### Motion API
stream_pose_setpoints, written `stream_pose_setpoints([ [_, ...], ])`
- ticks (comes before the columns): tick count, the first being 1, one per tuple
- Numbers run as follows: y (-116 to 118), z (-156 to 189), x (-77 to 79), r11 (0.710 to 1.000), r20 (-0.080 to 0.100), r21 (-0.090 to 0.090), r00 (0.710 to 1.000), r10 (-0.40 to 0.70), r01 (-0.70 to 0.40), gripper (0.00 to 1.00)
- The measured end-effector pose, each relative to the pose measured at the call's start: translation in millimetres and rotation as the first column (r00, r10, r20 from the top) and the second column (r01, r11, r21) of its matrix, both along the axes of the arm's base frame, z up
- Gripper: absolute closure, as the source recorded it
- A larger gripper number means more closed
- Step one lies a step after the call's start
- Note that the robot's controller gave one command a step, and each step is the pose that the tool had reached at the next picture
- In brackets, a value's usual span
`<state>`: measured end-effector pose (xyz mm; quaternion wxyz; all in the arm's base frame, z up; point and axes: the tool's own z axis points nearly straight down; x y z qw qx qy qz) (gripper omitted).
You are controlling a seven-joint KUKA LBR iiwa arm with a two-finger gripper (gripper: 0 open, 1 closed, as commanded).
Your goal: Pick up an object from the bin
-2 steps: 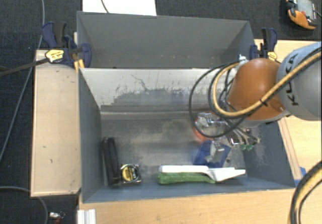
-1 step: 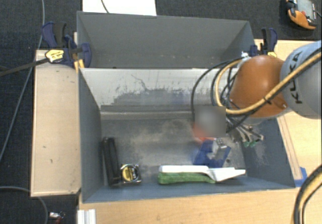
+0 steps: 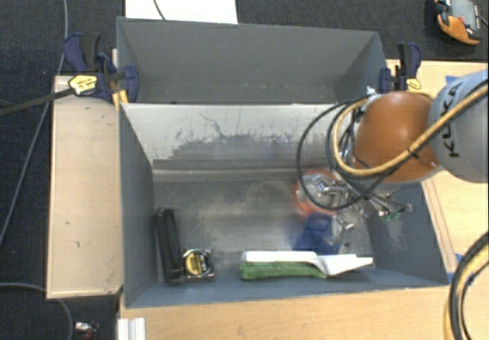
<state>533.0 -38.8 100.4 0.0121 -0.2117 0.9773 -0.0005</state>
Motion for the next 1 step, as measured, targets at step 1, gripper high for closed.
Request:
stream_pose_setpoints([
  [1, -1.9, 0.2, -12.0, 0.997, 0.01, -0.003, 0.997, 0.079, -0.079, 0.0],
])
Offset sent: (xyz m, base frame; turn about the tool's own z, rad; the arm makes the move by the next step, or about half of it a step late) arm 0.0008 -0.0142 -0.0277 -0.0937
